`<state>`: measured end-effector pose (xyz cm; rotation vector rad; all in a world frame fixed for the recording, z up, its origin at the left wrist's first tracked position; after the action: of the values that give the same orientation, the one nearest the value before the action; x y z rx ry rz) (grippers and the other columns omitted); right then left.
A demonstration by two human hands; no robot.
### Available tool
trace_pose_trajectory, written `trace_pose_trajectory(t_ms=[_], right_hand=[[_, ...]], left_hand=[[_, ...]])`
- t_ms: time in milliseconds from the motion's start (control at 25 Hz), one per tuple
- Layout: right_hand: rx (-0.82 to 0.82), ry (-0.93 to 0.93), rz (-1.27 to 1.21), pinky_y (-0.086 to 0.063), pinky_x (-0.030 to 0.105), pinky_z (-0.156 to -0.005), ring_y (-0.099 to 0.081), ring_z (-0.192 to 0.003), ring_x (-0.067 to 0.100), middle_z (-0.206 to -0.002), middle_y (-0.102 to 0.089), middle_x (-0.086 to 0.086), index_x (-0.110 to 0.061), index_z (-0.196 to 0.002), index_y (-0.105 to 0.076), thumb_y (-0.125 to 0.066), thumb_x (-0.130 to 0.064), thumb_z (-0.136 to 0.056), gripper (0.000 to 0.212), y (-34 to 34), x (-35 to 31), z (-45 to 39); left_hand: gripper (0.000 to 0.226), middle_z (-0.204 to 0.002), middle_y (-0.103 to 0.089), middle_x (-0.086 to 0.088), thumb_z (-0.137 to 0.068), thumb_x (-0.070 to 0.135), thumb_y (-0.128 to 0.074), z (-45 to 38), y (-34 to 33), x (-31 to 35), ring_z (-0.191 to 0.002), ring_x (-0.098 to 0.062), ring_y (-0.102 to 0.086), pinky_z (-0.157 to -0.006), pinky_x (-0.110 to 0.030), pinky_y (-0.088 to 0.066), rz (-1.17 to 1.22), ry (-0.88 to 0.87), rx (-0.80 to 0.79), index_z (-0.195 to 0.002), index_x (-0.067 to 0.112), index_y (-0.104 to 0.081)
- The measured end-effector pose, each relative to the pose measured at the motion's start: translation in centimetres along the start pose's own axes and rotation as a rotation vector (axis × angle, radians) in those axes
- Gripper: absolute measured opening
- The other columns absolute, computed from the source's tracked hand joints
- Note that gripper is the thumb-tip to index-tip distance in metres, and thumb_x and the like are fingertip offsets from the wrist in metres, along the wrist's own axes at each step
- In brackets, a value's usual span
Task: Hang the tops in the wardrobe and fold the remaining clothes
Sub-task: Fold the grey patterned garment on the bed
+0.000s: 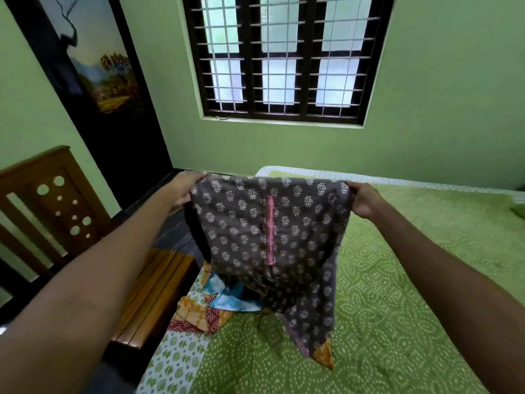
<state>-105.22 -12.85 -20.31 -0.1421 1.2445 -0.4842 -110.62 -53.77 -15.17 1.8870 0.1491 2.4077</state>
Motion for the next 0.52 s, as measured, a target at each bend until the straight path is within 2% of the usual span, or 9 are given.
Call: trace_pose_trajectory(t_ms=[80, 160, 240, 320, 400, 480, 520], right_hand=[[-0.009, -0.011, 0.138, -0.054, 0.021, -0.049, -0.066, -0.051, 0.011, -0.060, -0.069, 0.002, -0.006, -0.086, -0.058, -0.039, -0.008, -0.098, 0.023, 1.3, -2.3, 0.2], [-0.066, 0.017, 0.151, -0.055, 0.020, -0.054, -0.068, -0.056, 0.010, -0.065, -0.071, 0.002, -0.005, -0.088, -0.063, -0.047, -0.006, -0.092, 0.017, 1.4, -4.9, 1.0], [-0.106, 0.084, 0.046, -0.056, 0.019, -0.058, -0.068, -0.060, 0.010, -0.070, -0.072, 0.002, -0.006, -0.082, -0.071, -0.063, -0.011, -0.075, 0.011, 1.4, -7.5, 1.5], [-0.092, 0.052, 0.174, -0.056, 0.020, -0.055, -0.066, -0.056, 0.009, -0.068, -0.071, 0.001, -0.009, -0.081, -0.070, -0.063, -0.016, -0.076, 0.010, 2.1, -7.7, 1.8], [-0.042, -0.045, 0.344, -0.055, 0.021, -0.052, -0.065, -0.053, 0.010, -0.066, -0.071, 0.002, -0.008, -0.085, -0.066, -0.054, -0.016, -0.089, 0.014, 3.4, -6.7, 2.2], [0.022, -0.063, 0.316, -0.055, 0.022, -0.049, -0.066, -0.053, 0.012, -0.065, -0.071, 0.003, -0.008, -0.081, -0.068, -0.048, -0.018, -0.095, 0.026, 4.8, -6.4, 2.3], [0.059, -0.026, 0.260, -0.054, 0.023, -0.047, -0.066, -0.052, 0.013, -0.064, -0.071, 0.002, -0.009, -0.078, -0.068, -0.047, -0.019, -0.096, 0.030, 5.6, -6.9, 2.5]], left_hand=[[0.011, -0.060, -0.067, -0.002, -0.092, 0.014, -0.058, -0.2, 0.1, -0.1, -0.048, -0.010, -0.062, -0.041, -0.014, -0.048, -0.076, -0.021, 0.038, -0.090, 0.004, -0.061], [0.013, -0.074, -0.068, -0.007, -0.089, 0.017, -0.063, -0.8, -0.4, 0.4, -0.056, -0.013, -0.065, -0.047, -0.017, -0.051, 0.075, -0.033, 0.050, -0.088, 0.004, -0.061], [0.028, -0.086, -0.071, -0.009, -0.085, 0.028, -0.067, -1.2, -2.3, 1.4, -0.078, -0.018, -0.070, -0.061, -0.027, -0.056, 0.304, -0.002, -0.079, -0.097, 0.004, -0.062], [0.038, -0.096, -0.071, -0.009, -0.079, 0.035, -0.072, -1.2, -4.8, 1.6, -0.089, -0.021, -0.068, -0.068, -0.027, -0.053, 0.130, 0.040, -0.212, -0.102, 0.007, -0.064], [0.038, -0.088, -0.072, -0.009, -0.074, 0.032, -0.077, -1.1, -6.5, 1.2, -0.079, -0.017, -0.068, -0.067, -0.024, -0.052, -0.042, 0.067, -0.238, -0.098, 0.005, -0.064], [0.013, -0.068, -0.071, -0.006, -0.086, 0.016, -0.066, -0.9, -7.8, 2.0, -0.058, -0.013, -0.068, -0.059, -0.021, -0.056, 0.119, 0.042, -0.226, -0.088, 0.004, -0.062], [0.008, -0.062, -0.070, -0.005, -0.088, 0.012, -0.062, -1.2, -8.2, 2.6, -0.054, -0.013, -0.067, -0.055, -0.022, -0.056, 0.200, 0.026, -0.207, -0.085, 0.005, -0.061]])
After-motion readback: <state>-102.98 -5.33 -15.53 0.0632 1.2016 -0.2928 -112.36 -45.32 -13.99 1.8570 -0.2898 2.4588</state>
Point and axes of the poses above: each hand's wrist, its own z-axis away from the middle knuckle, its own y-axis out of the back of the hand, x = y × z, the point moved 8 cm from there along -z, towards the middle knuckle
